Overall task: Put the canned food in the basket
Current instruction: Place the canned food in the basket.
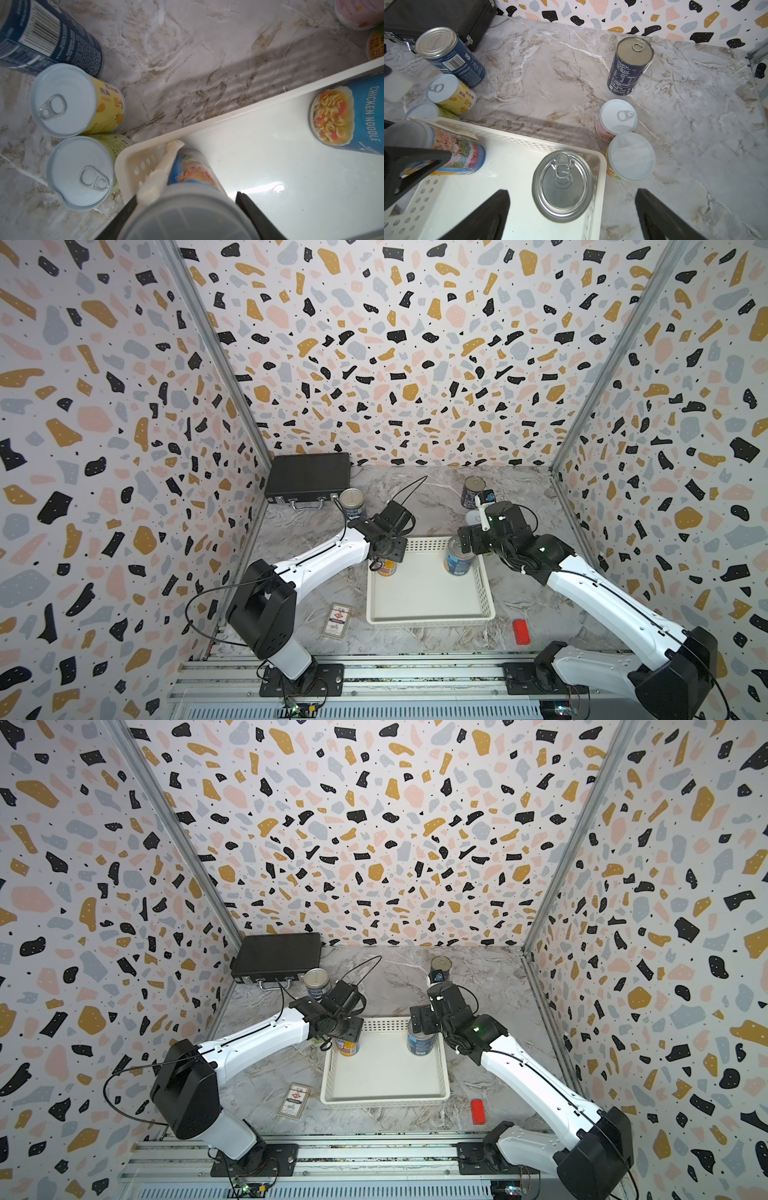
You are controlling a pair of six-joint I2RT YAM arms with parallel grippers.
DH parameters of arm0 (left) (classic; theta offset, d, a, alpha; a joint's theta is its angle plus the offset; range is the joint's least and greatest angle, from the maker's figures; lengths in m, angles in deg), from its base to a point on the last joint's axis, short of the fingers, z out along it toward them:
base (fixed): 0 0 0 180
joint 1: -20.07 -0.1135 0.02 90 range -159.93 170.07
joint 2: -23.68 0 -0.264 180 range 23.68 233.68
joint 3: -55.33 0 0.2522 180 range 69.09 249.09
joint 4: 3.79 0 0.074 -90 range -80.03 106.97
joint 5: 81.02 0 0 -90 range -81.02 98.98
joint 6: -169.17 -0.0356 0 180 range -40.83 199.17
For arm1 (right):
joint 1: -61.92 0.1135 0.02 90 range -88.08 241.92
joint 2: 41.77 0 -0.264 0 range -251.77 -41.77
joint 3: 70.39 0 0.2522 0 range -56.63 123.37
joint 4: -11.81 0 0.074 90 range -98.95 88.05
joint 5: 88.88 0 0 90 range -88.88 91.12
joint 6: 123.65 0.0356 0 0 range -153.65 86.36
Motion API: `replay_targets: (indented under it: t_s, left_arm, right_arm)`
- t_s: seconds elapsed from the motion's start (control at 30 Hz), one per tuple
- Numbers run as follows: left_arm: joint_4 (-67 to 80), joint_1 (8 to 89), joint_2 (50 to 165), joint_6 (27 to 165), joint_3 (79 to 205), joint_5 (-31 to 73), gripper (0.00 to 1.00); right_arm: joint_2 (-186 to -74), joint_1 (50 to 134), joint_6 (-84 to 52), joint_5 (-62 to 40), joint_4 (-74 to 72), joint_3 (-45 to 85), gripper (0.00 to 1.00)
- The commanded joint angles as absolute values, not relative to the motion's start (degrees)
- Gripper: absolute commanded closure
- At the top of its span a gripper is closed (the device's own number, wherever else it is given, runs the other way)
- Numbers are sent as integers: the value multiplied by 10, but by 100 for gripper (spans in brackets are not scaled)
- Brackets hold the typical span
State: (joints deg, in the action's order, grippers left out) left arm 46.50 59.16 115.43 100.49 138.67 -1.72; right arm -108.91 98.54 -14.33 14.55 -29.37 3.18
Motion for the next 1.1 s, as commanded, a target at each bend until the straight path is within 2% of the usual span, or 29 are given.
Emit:
replay_targets:
  t_s: [0.0, 0.23, 0.43, 0.53, 0.67, 0.73, 1.07]
  left_arm:
    - [413, 584, 1139, 1008, 1416, -15, 62]
    - [405, 573, 1150, 1013, 1413, -7, 61]
    - [412, 570, 1149, 1019, 1414, -18, 51]
    - [423, 570, 1150, 1024, 1416, -35, 36]
    - [455, 570, 1163, 1033, 1435, -49, 10]
    - [457, 570, 1162, 1037, 1434, -50, 2]
    - [455, 571, 1144, 1034, 1434, -42, 0]
  right_arm:
    - [-1082, 987, -134, 147, -294, 33, 0]
    - [-1082, 987, -134, 144, -294, 34, 0]
    - [-1082, 987, -134, 144, -293, 34, 0]
    - [-1083, 987, -134, 142, -292, 34, 0]
    - [-1084, 987, -134, 143, -291, 33, 0]
    - [-1084, 987, -133, 143, -292, 34, 0]
    - [-1083, 987, -134, 143, -292, 33, 0]
